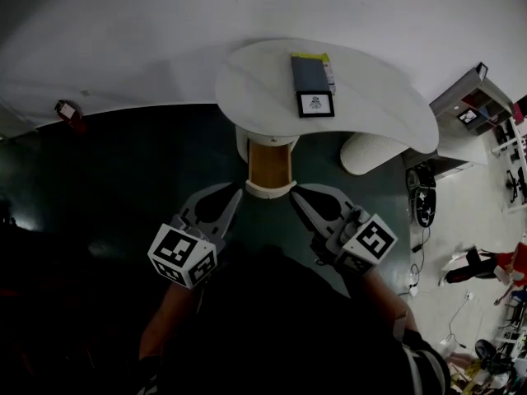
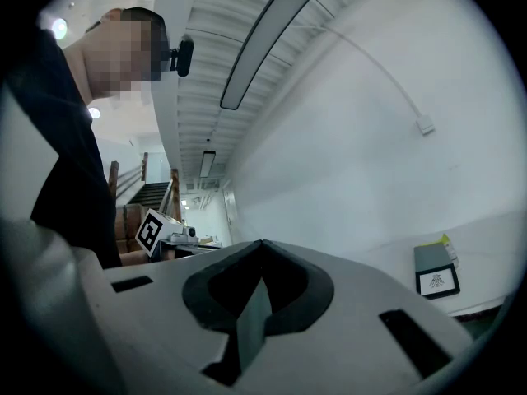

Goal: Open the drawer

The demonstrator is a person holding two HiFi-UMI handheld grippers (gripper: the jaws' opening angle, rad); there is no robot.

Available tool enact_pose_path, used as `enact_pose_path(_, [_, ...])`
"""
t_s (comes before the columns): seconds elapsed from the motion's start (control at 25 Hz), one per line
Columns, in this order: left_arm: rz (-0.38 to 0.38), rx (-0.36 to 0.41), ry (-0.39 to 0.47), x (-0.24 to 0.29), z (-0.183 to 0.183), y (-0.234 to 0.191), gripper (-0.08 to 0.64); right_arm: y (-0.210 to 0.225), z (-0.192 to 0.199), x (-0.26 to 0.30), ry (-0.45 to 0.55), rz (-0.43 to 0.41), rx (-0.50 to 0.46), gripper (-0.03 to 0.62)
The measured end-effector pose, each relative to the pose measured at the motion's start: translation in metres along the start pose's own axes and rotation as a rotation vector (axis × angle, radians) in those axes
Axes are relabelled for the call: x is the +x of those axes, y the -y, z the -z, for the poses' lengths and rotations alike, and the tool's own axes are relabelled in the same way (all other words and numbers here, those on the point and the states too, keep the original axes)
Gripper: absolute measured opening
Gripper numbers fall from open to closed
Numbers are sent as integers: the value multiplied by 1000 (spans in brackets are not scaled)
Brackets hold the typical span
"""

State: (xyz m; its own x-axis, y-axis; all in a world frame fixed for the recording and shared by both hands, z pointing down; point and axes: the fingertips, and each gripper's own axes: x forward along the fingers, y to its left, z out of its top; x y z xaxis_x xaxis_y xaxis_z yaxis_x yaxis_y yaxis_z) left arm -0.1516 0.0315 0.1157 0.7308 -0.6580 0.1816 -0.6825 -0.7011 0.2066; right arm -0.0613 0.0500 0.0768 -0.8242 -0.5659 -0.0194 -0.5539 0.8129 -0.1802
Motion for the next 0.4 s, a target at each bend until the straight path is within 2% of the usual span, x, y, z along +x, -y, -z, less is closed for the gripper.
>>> enact_pose_path(0.4, [17, 7, -10, 4, 2, 12, 37, 0, -1, -13, 2, 10, -1, 15])
